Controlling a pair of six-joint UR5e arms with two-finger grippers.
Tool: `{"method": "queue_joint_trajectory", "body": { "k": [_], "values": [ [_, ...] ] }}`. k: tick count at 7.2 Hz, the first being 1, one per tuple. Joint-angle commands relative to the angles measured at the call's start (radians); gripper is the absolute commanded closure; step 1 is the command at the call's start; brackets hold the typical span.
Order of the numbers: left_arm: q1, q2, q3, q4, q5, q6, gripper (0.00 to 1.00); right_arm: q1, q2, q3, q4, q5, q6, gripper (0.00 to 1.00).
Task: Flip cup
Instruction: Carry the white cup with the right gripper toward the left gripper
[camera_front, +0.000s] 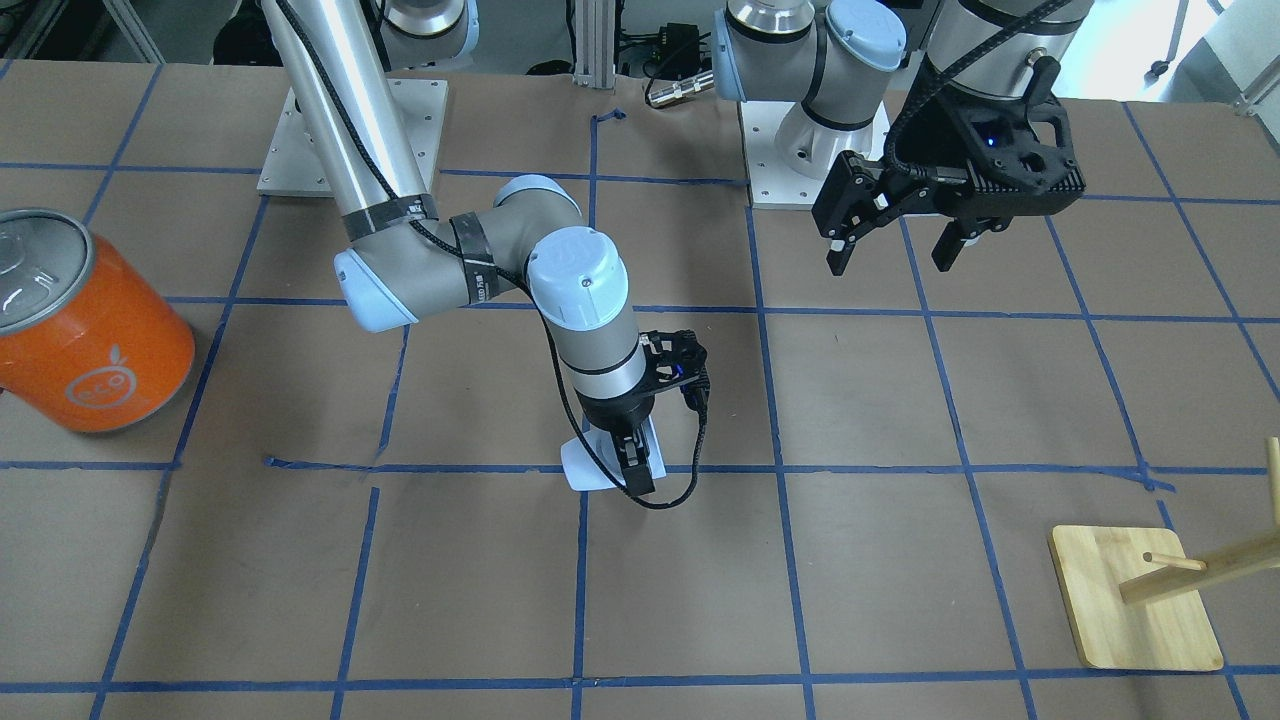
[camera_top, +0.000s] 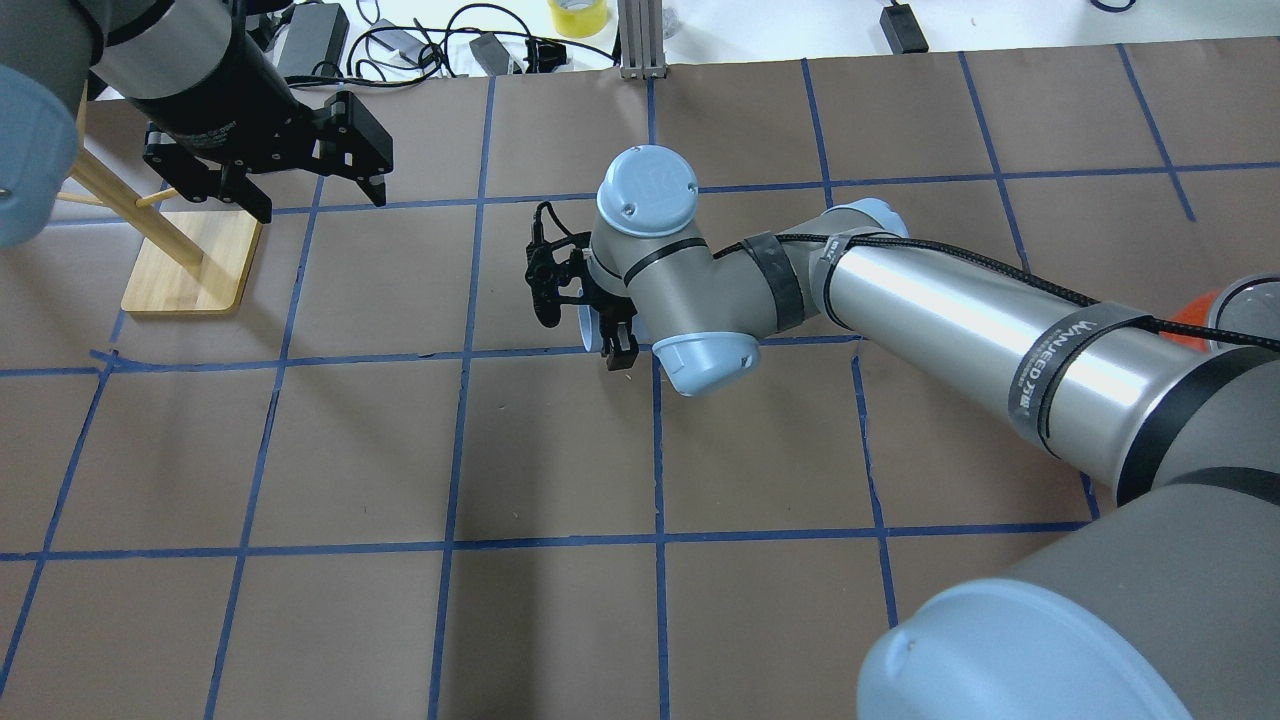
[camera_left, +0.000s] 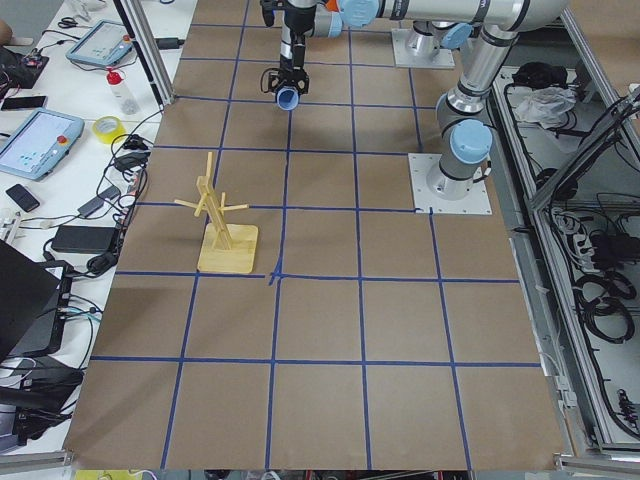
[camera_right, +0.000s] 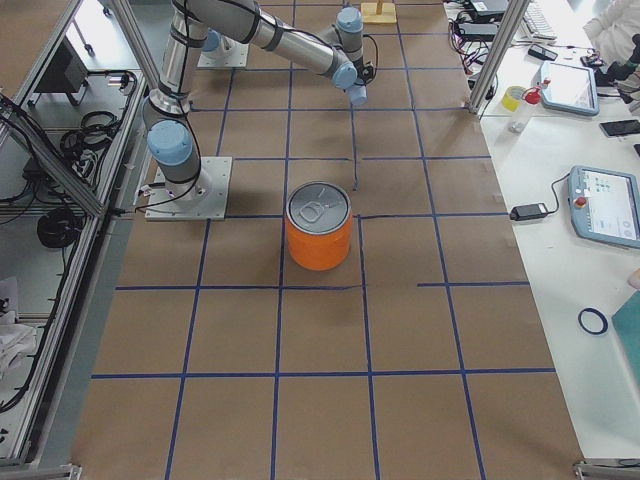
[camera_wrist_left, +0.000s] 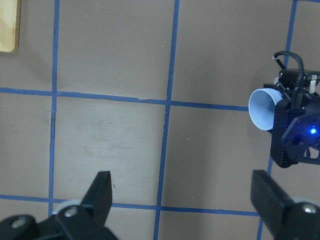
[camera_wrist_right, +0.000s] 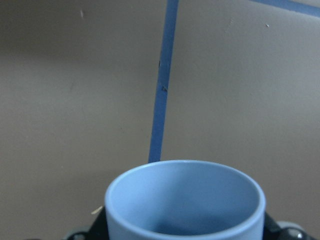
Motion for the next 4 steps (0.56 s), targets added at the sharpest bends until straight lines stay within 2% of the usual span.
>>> {"method": "queue_joint_trajectory", "body": {
  "k": [1,4],
  "values": [
    [0.0,0.0,0.0,0.0,0.0,0.0,0.0,0.008,0.011,-0.001,-0.002,0.002,0.054,0.9],
    [0.0,-0.001,0.0,0.001,0.0,0.0,0.0,0.008,0.036,-0.001,-0.011,0.005,0.07,0.89]
  ]
}}
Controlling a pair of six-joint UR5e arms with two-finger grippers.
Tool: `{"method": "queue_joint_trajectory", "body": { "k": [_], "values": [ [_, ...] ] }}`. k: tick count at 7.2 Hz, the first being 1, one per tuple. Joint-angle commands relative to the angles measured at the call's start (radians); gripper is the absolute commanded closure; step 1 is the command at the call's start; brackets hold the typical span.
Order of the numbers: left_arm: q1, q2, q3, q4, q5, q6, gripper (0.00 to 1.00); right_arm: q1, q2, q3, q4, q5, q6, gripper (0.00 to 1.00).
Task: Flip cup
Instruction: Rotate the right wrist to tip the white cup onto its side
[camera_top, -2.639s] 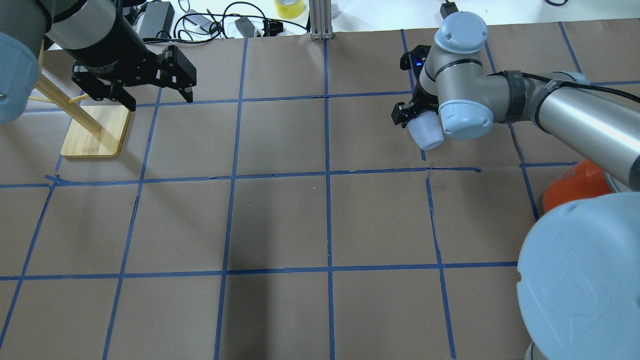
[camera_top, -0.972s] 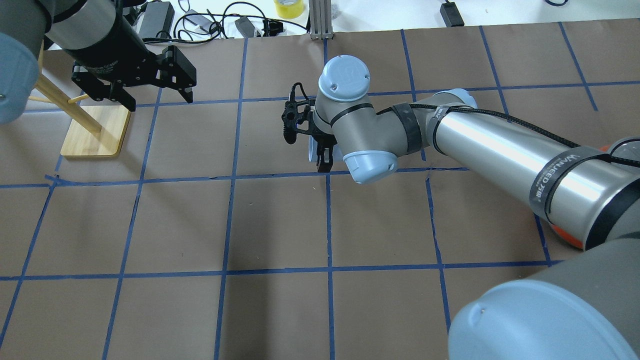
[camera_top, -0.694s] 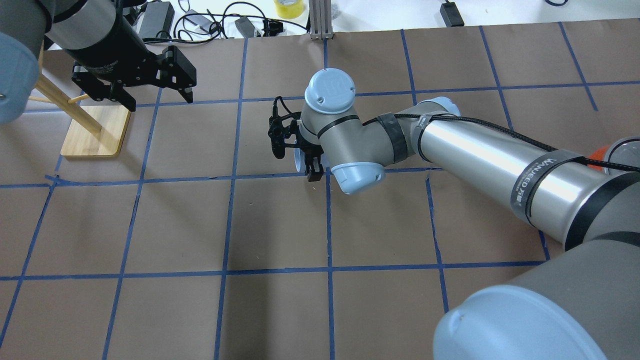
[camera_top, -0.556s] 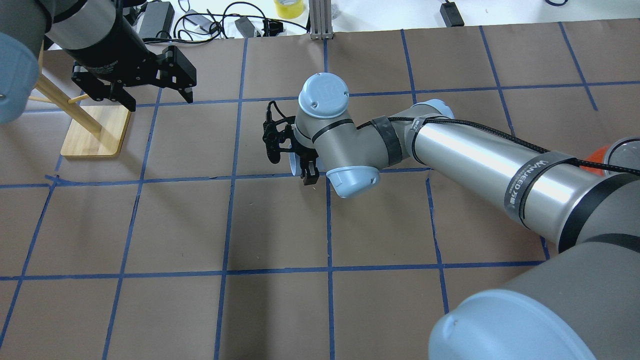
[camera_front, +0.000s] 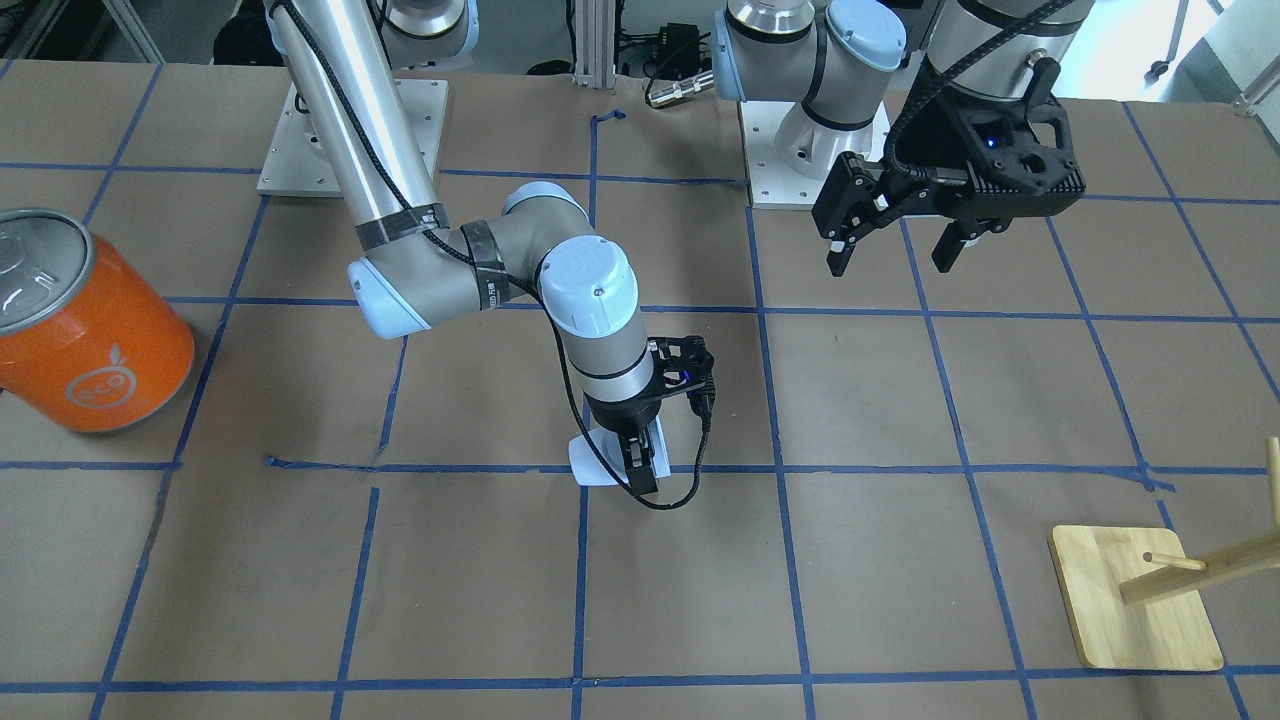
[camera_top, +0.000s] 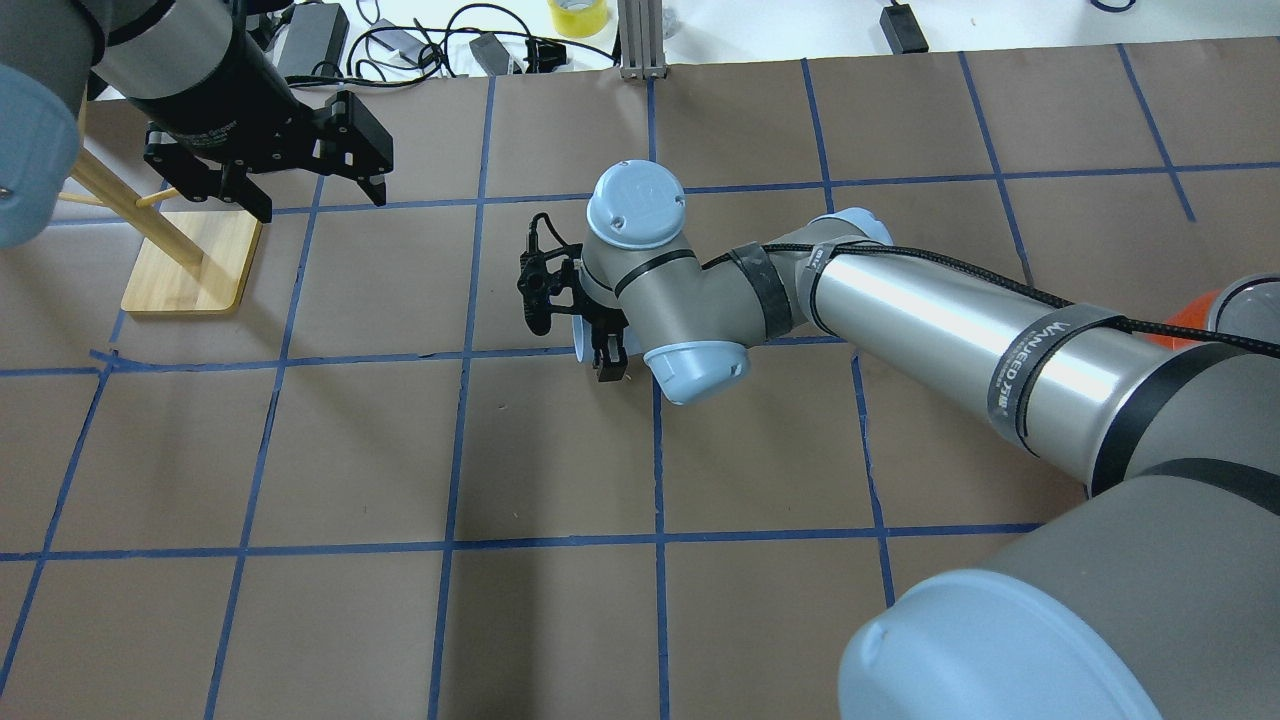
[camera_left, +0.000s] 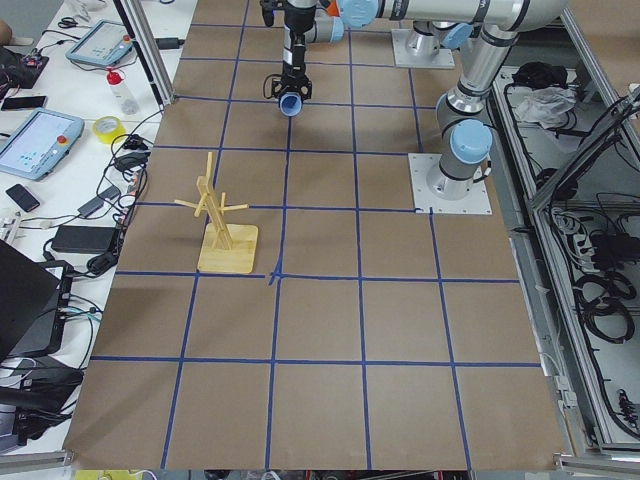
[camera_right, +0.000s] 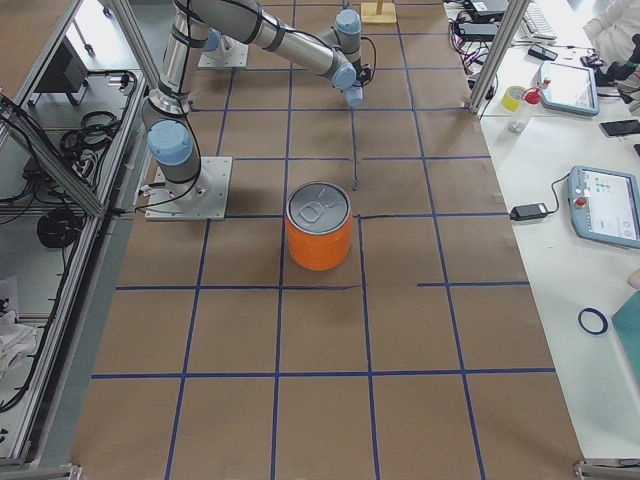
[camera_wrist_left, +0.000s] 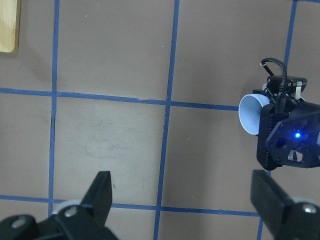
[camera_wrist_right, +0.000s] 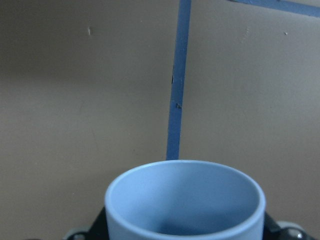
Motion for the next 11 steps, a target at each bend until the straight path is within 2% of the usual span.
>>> {"method": "queue_joint_trajectory", "body": {
  "k": [1,4,5,6,7,8,11],
  "values": [
    [0.0,0.0,0.0,0.0,0.0,0.0,0.0,0.0,0.012,0.0,-0.01,0.001,0.004,0.89],
    [-0.002,0.0,0.0,0.0,0.0,0.0,0.0,0.003,0.021,0.0,-0.024,0.0,0.004,0.87],
    [-0.002,0.0,0.0,0.0,-0.003,0.0,0.0,0.003,0.024,0.004,-0.023,0.001,0.019,0.66],
    [0.0,-0.005,0.0,0.002,-0.011,-0.003,0.0,0.003,0.028,0.0,-0.023,0.03,0.044,0.3],
    [0.002,-0.005,0.0,0.002,-0.011,0.003,0.0,0.003,0.027,0.0,-0.023,0.036,0.045,0.11],
    [0.003,-0.005,0.0,0.002,-0.009,0.008,0.0,0.003,0.024,0.0,-0.023,0.035,0.05,0.02],
    [0.002,-0.011,0.002,0.0,-0.02,0.005,0.0,-0.004,0.0,0.0,-0.003,0.032,0.065,0.0]
  ]
}}
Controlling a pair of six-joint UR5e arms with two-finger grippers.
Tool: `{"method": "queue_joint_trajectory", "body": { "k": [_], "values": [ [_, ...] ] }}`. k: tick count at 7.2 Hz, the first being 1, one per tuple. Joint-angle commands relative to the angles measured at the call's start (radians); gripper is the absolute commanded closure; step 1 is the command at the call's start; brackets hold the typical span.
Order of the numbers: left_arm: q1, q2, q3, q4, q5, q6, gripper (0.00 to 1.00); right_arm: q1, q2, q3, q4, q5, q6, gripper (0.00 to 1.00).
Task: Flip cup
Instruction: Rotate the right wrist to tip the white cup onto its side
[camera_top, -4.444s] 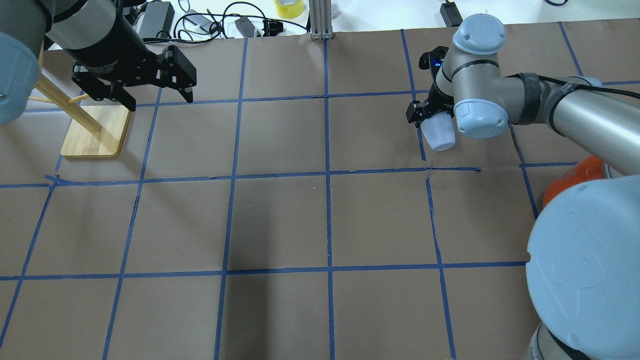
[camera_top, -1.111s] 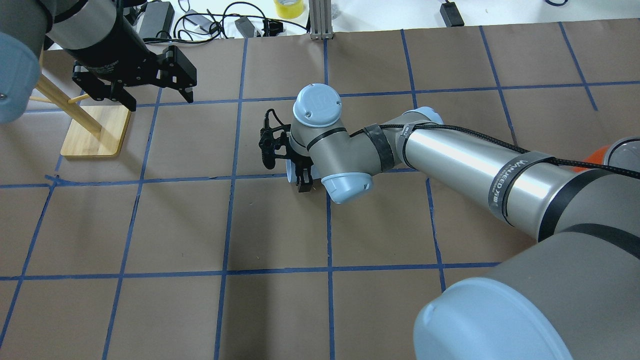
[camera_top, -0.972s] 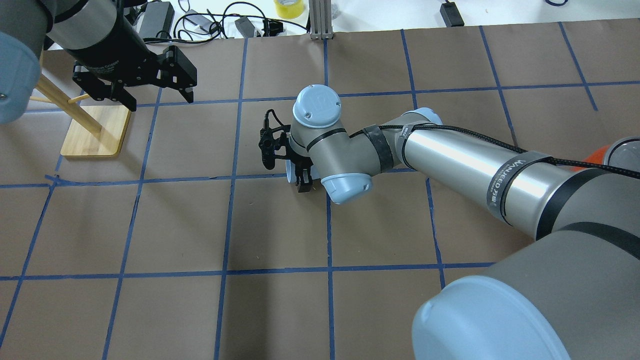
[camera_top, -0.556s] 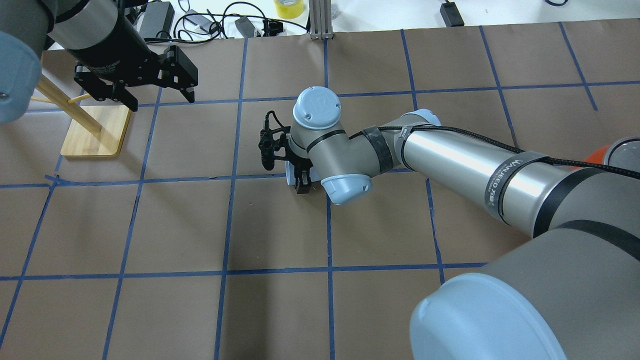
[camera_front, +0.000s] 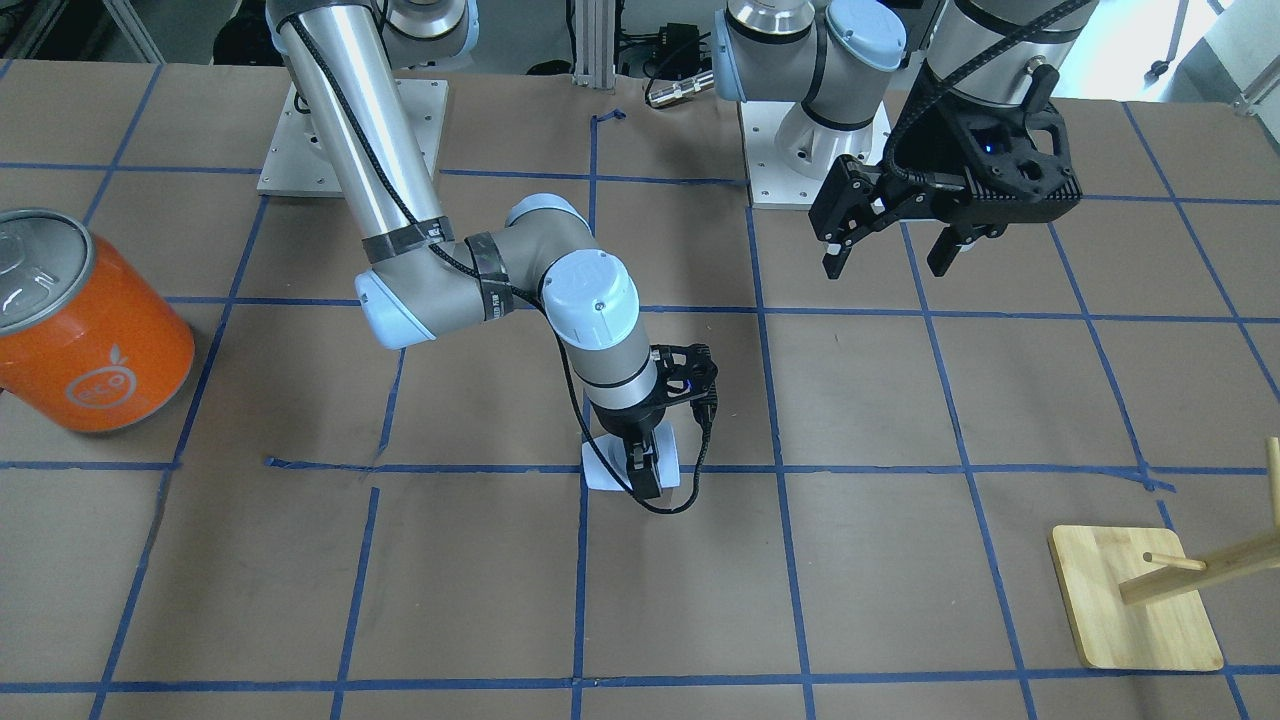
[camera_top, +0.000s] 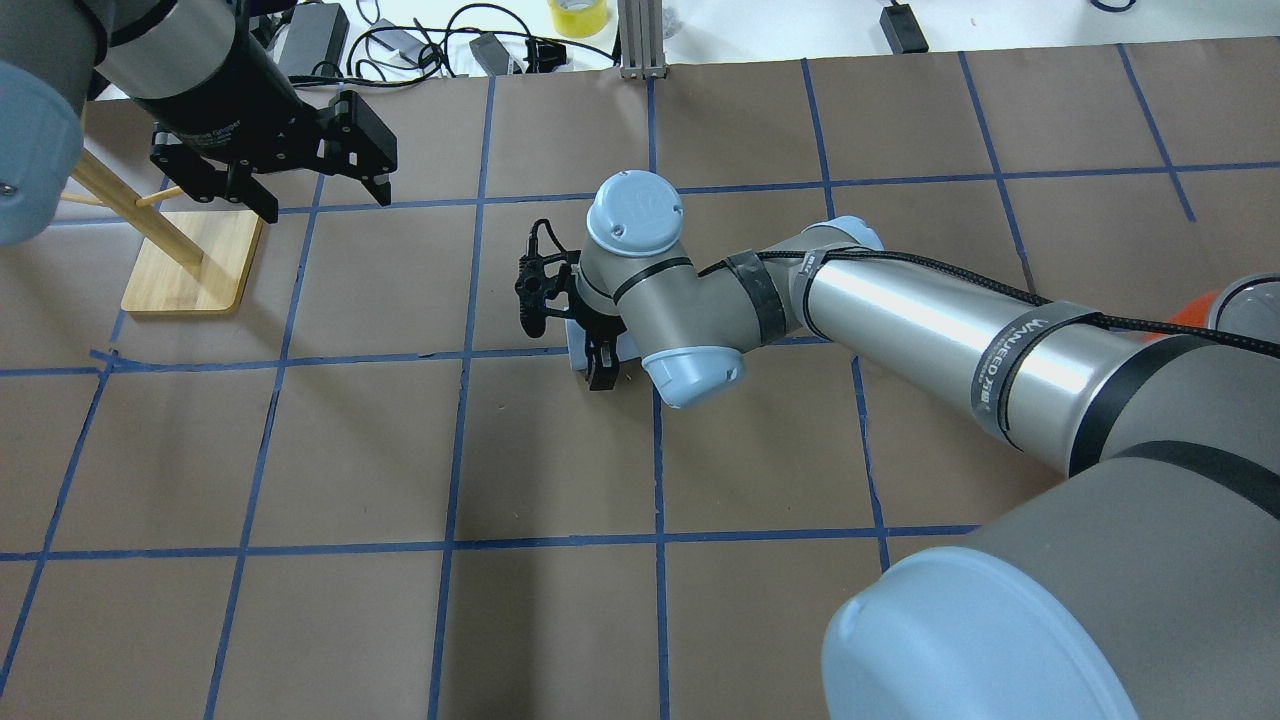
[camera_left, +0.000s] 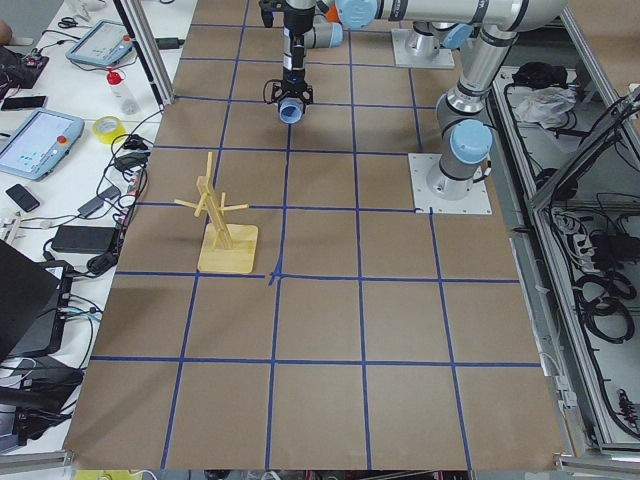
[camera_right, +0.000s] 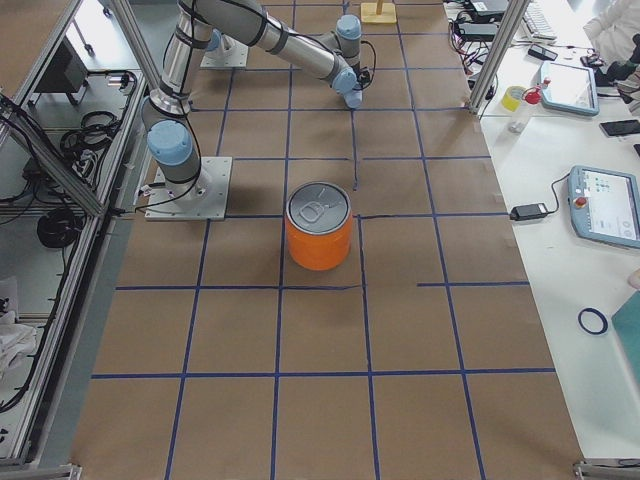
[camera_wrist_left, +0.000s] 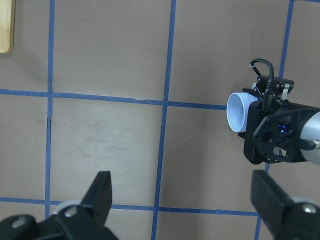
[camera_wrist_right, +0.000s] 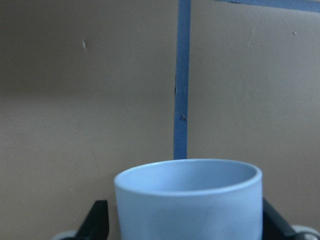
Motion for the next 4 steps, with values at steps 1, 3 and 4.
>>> {"method": "queue_joint_trajectory", "body": {
  "k": [1,3,4],
  "values": [
    [-0.001,-0.012,0.001,-0.001,-0.005,-0.001,0.0,-0.02,-0.06,-0.001,0.085,0.001,0.037,0.0],
    [0.005,-0.036,0.0,0.005,-0.106,0.0,0.0,-0.057,-0.154,-0.015,0.228,0.021,0.05,0.0],
    [0.006,-0.065,-0.002,0.005,-0.14,0.002,0.0,-0.104,-0.203,-0.031,0.344,0.07,0.05,0.0]
  ]
}}
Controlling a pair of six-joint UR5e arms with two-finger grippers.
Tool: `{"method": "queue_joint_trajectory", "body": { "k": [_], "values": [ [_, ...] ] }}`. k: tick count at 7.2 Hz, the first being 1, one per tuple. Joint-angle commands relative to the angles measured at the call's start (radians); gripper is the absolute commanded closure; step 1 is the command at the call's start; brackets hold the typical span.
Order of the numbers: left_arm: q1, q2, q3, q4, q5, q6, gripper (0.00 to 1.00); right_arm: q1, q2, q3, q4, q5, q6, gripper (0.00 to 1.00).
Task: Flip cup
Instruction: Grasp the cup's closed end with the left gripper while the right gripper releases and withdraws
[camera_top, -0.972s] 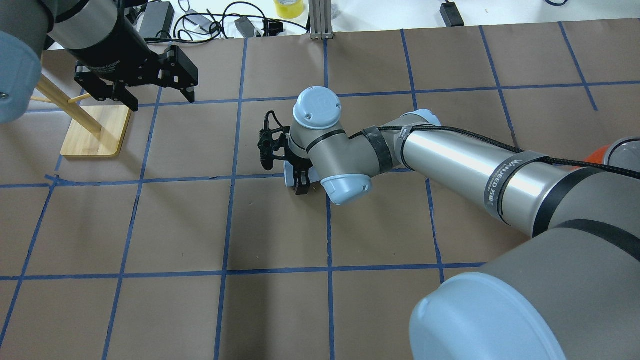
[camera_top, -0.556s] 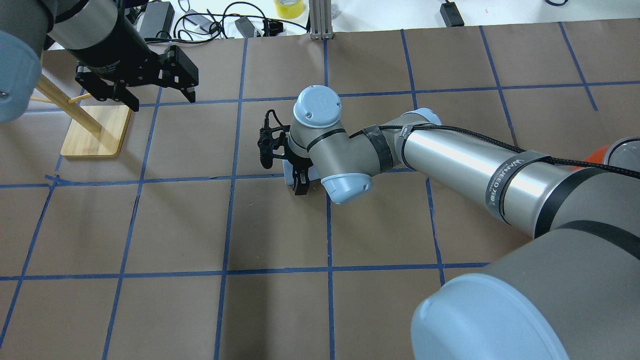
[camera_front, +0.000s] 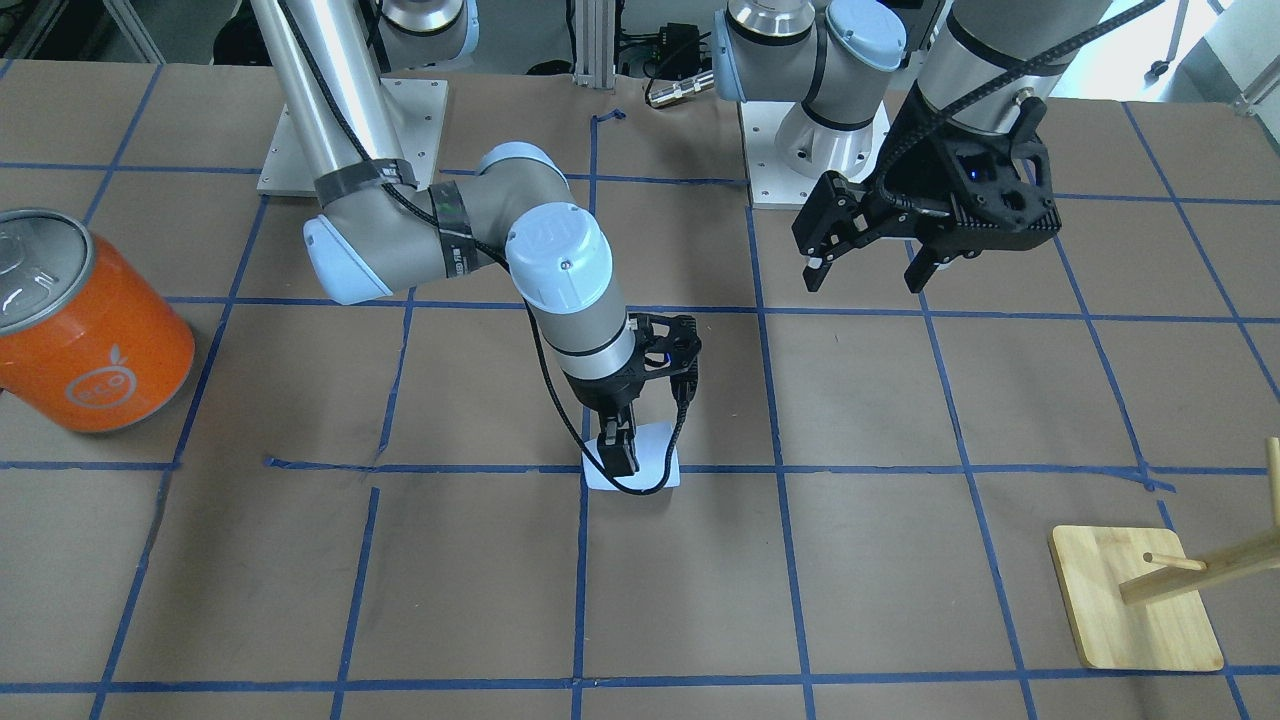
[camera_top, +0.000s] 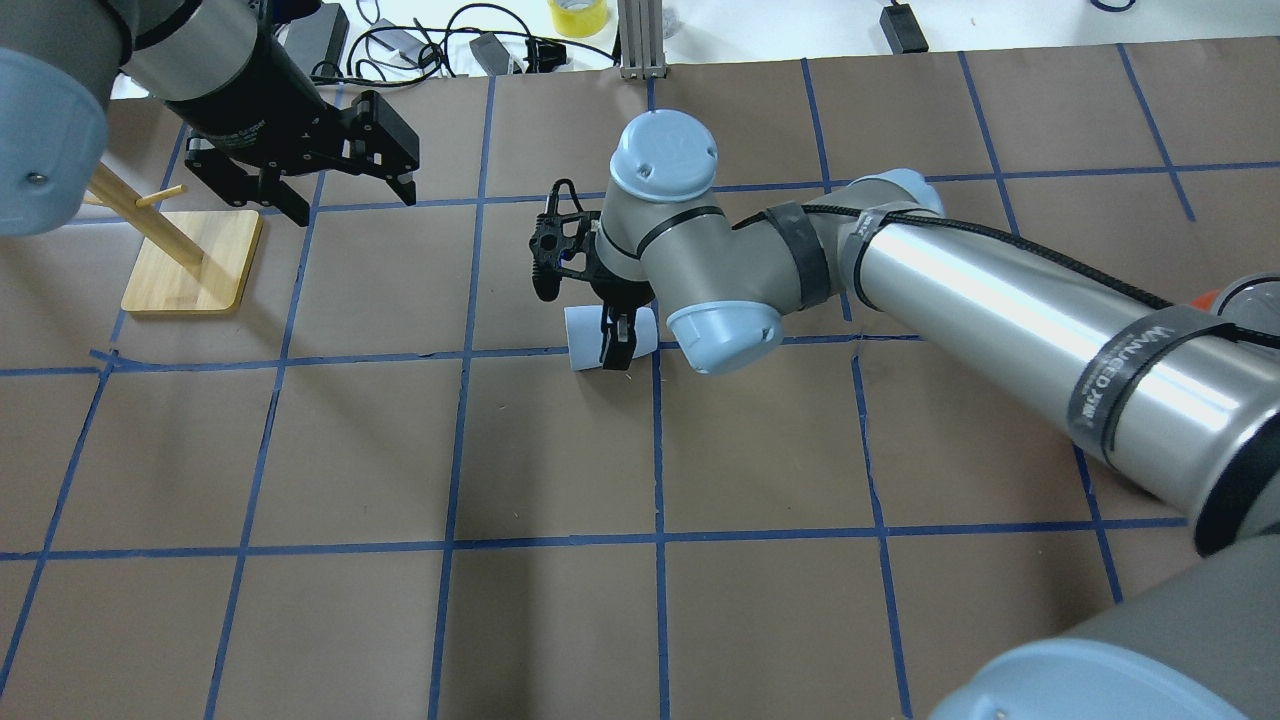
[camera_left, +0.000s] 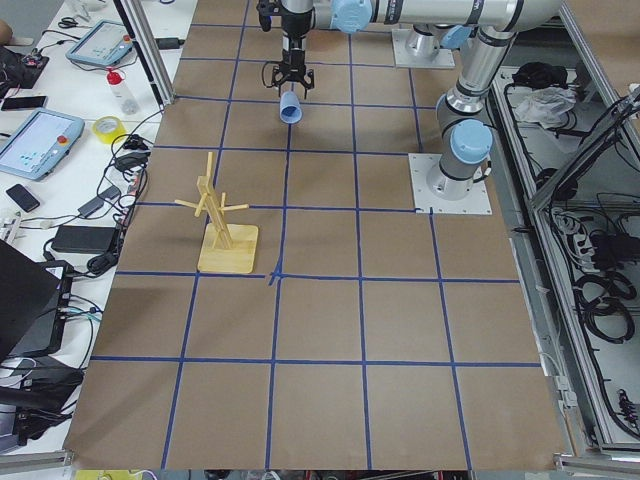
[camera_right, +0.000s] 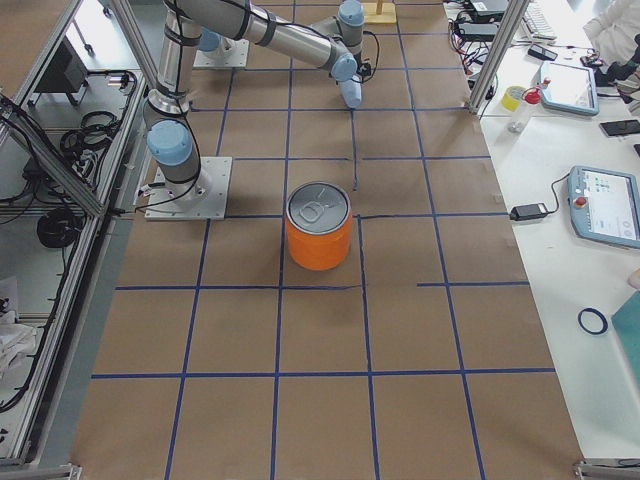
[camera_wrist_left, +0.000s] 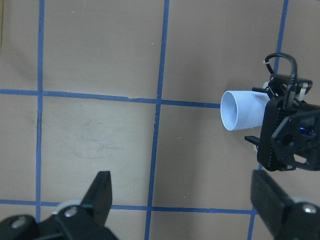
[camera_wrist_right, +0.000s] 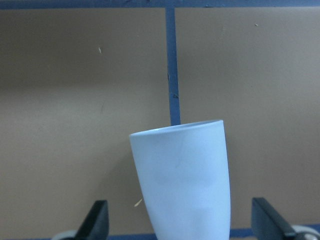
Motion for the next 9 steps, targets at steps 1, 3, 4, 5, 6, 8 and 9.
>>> {"method": "queue_joint_trajectory", "body": {
  "k": [1,3,4,5,6,8,9],
  "values": [
    [0.003,-0.072,-0.017,0.003,-0.052,-0.002,0.0,-0.124,-0.123,-0.032,0.239,0.073,0.003,0.0],
    [0.003,-0.16,-0.136,0.18,-0.127,-0.002,0.0,-0.252,-0.268,-0.058,0.468,0.087,0.026,0.0],
    [0.003,-0.212,-0.176,0.261,-0.167,0.0,0.0,-0.28,-0.343,-0.077,0.589,0.075,0.084,0.0],
    [0.003,-0.267,-0.185,0.286,-0.208,-0.003,0.0,-0.288,-0.401,-0.085,0.679,0.055,0.123,0.0],
    [-0.002,-0.307,-0.201,0.296,-0.251,-0.002,0.0,-0.288,-0.469,-0.094,0.759,0.002,0.175,0.0],
    [-0.006,-0.361,-0.215,0.372,-0.372,0.003,0.0,-0.291,-0.52,-0.108,0.809,-0.092,0.434,0.0],
    [-0.006,-0.378,-0.216,0.37,-0.424,0.036,0.0,-0.291,-0.521,-0.108,0.805,-0.099,0.548,0.0]
  ]
}}
